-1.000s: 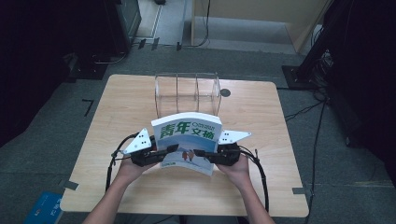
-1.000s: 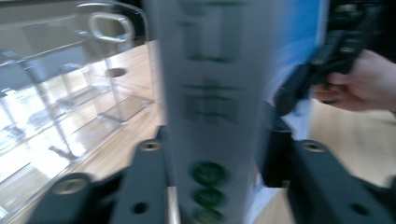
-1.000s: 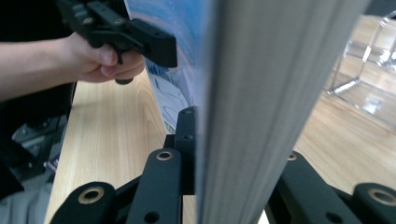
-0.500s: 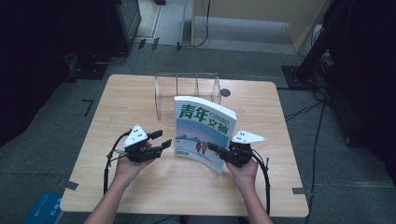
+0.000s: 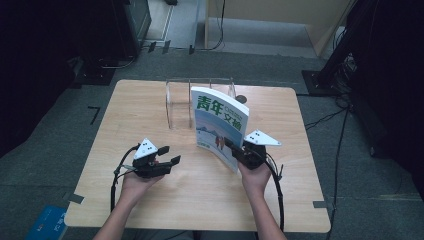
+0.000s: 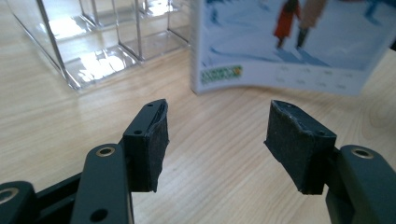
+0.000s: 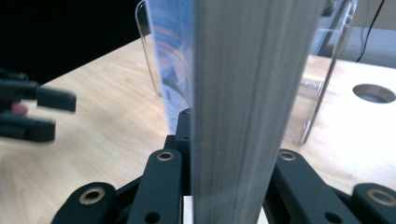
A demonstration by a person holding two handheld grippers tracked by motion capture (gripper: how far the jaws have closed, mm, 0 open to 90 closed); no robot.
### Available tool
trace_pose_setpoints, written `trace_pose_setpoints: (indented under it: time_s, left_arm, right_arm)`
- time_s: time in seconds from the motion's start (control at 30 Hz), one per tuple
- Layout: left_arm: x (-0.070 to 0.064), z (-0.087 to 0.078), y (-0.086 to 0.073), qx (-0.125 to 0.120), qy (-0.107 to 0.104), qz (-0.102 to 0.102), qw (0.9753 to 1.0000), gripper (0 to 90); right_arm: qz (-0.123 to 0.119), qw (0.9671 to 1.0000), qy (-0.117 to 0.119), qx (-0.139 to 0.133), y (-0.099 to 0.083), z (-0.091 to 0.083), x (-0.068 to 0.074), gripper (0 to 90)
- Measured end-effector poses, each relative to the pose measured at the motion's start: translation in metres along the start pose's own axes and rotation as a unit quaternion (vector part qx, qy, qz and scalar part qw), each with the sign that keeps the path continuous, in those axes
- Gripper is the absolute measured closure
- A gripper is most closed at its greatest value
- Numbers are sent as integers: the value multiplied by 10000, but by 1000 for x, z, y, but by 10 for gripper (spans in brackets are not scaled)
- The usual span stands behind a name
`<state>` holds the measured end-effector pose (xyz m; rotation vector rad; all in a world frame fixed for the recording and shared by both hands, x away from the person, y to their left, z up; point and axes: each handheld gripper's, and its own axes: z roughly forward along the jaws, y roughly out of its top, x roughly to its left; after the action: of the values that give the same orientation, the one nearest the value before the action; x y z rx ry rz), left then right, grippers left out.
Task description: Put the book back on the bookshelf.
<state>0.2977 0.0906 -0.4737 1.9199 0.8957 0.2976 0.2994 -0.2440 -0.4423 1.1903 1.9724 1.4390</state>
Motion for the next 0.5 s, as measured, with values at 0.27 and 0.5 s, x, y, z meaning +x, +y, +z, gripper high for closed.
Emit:
trace_pose_setpoints:
  time_s: [0.27, 0.5]
  left_arm:
    - [1, 0, -3, 140, 34, -59, 9999, 389]
    - [3, 2, -7, 219, 23, -104, 9997, 392]
  right_arm:
    - [122, 9993, -364, -45, 12, 23, 8, 752]
    - [348, 9968, -683, -220, 26, 38, 9, 753]
